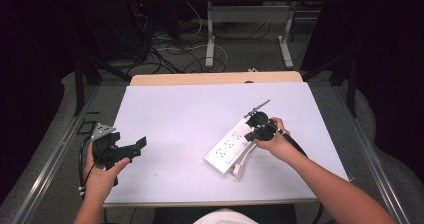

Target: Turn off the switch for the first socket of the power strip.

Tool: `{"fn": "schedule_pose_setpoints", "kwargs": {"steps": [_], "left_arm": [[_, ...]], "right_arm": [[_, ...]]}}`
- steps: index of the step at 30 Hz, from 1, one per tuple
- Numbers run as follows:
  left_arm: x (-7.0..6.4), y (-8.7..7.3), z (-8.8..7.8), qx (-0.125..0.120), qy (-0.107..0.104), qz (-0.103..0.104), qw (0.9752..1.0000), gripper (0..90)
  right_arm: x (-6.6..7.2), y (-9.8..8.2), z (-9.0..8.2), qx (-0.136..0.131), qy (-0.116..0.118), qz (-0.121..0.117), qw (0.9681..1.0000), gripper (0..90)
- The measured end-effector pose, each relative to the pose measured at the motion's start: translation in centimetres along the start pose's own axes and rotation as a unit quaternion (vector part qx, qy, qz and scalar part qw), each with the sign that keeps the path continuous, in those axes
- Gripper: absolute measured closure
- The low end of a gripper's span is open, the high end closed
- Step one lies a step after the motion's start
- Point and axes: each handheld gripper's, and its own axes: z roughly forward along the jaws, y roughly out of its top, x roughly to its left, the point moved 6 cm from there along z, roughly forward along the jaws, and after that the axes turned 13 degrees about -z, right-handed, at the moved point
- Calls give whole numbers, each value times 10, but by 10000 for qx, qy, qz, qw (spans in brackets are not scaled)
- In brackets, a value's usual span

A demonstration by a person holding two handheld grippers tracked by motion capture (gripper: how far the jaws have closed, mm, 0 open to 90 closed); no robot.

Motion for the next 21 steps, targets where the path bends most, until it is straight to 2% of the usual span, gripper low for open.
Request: {"fn": "schedule_pose_setpoints", "kwargs": {"steps": [1,2,3,4,5,7,8,12,13,15,16,17,18,19,20,21], "left_arm": [[0,0,0,4,-1,-3,10000,6],[0,0,0,8,0,-1,10000,6],[0,0,0,8,0,-1,10000,6],[0,0,0,8,2,-1,10000,6],[0,0,0,8,3,-12,10000,6],[0,0,0,11,5,-12,10000,6],[1,0,-1,16,10,-13,10000,6],[1,0,-1,10,4,-11,10000,6],[1,0,-1,15,1,-13,10000,6],[1,0,-1,19,0,-12,10000,6],[1,0,-1,30,5,-13,10000,6],[1,0,-1,30,5,-13,10000,6],[1,-1,0,16,4,-16,10000,6],[1,0,0,18,6,-15,10000,6],[1,0,0,18,6,-15,10000,7],[1,0,-1,28,6,-15,10000,6]], "right_arm": [[0,4,9,-510,-28,-26,9987,900],[0,2,7,-203,0,-59,9998,900],[0,2,7,-203,0,-59,9998,900],[1,1,7,-64,39,-47,10000,900],[2,3,10,-199,46,-31,9998,900],[3,3,12,-258,30,-52,9996,900],[3,2,11,-90,28,-102,9999,900],[4,2,12,-65,56,-130,9999,900],[5,1,11,149,70,-33,9999,900],[6,2,12,59,88,8,9999,900],[6,4,17,-272,78,4,9996,900],[5,3,16,-136,106,-129,9998,900],[6,3,17,-131,110,-91,9998,900],[5,2,14,103,146,-179,9997,900],[6,1,14,219,148,-186,9995,900],[7,3,16,28,145,-194,9997,900]]}}
